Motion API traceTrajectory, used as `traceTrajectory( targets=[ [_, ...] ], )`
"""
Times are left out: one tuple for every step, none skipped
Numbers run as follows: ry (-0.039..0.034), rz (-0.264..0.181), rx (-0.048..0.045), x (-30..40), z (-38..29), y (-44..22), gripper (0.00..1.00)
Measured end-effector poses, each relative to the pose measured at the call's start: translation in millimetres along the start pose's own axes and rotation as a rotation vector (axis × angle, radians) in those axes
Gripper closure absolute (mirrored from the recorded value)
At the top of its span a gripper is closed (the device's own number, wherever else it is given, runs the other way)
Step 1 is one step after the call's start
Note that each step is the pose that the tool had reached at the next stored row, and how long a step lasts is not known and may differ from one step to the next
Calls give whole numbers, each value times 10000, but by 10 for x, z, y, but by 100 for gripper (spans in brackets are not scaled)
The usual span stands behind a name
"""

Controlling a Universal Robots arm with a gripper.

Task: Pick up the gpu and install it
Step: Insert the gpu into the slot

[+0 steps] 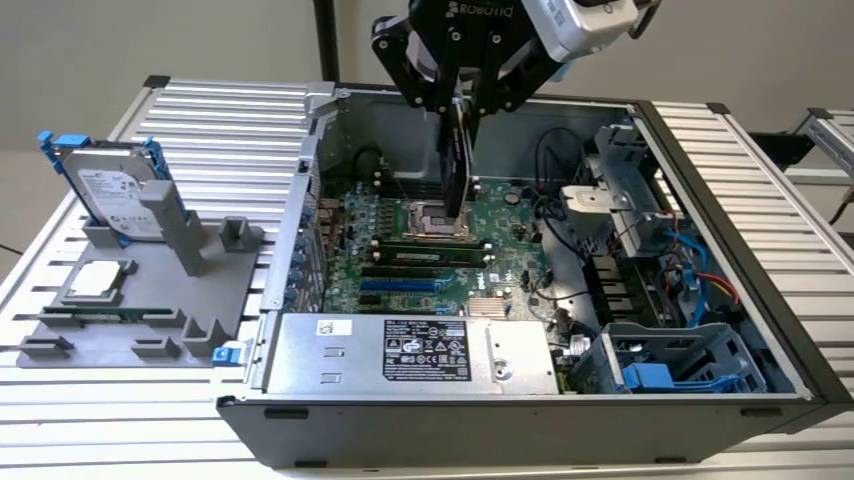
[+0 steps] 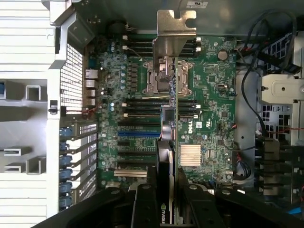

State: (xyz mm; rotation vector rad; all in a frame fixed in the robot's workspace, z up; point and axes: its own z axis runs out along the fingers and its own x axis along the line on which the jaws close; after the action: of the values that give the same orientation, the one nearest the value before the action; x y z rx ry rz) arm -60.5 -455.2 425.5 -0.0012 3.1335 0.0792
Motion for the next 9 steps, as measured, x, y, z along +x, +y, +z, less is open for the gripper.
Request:
traceTrajectory(
  targets=[
    [4,-81,0,-1,0,0,100],
    [8,-159,0,-1,0,0,100],
    [12,-233,-1,-1,0,0,100],
    [15,-307,-2,-1,0,0,100],
    [19,-381,-3,-1,0,0,100],
    [23,-455,-3,-1,0,0,100],
    [27,-531,-4,-1,0,0,100],
    [30,-594,-5,-1,0,0,100],
    [33,-665,-5,-1,0,0,100]
  ],
)
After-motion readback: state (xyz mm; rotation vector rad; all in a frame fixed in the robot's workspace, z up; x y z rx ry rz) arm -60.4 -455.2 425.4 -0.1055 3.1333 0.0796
